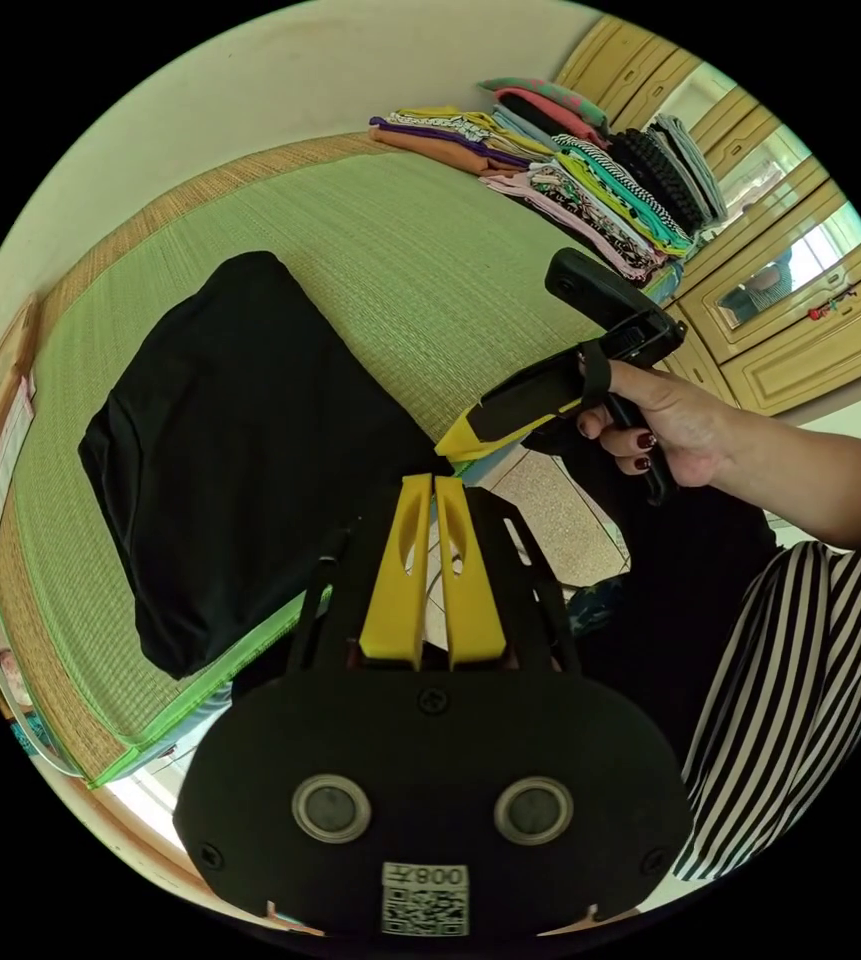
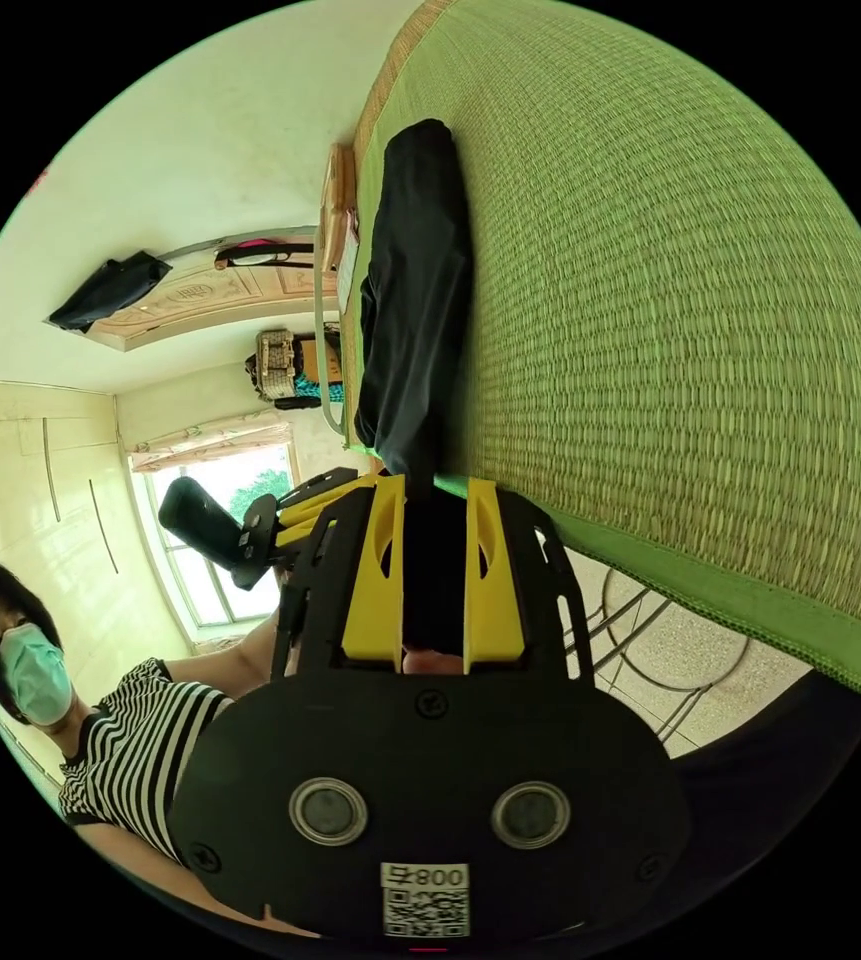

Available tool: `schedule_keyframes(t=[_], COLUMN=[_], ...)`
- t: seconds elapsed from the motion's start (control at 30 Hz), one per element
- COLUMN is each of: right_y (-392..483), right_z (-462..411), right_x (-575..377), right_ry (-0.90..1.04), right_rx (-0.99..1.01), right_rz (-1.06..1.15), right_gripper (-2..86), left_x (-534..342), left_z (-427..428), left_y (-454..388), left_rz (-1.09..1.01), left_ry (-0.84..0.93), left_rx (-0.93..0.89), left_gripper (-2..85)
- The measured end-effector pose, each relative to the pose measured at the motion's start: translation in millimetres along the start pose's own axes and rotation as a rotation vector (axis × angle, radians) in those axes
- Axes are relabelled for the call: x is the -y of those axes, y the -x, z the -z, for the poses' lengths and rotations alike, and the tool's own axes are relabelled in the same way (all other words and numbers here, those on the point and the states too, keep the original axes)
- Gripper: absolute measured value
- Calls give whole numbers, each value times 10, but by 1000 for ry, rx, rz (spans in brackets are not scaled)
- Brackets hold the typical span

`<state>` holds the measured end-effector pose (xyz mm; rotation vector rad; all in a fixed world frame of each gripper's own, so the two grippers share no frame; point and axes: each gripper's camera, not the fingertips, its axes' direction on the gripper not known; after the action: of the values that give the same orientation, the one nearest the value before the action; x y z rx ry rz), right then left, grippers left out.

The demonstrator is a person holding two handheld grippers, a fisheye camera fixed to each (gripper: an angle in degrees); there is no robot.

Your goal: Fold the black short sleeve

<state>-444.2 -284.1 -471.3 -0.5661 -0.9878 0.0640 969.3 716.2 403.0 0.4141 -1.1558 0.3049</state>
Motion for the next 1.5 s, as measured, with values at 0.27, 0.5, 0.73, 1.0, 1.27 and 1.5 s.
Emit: schedule_keyframes(t=[0.27, 0.5, 0.73, 1.0, 1.27, 1.5], right_y=[47, 127, 350, 658, 814, 962], right_z=[-225, -294, -297, -311, -319, -348], right_x=[125, 153, 201, 318, 377, 462], right_ry=[20, 24, 22, 26, 25, 31], right_rx=[42, 28, 78, 120, 126, 120], right_rz=[11, 19, 52, 94, 104, 119], right_gripper=[77, 29, 21, 19, 18, 18], left_x=[-425, -970, -2169, -3656, -4441, -4734], left_z=[-275, -471, -762, -1450, -2194, -2707], left_y=[333, 798, 1858, 2870, 3454, 3754], left_rz=[20, 115, 478, 908, 1098, 1161], left_ry=[-22, -85, -279, -591, -657, -690], left_rx=[-9, -84, -403, -752, -837, -937], left_gripper=[3, 2, 8, 64, 91, 100])
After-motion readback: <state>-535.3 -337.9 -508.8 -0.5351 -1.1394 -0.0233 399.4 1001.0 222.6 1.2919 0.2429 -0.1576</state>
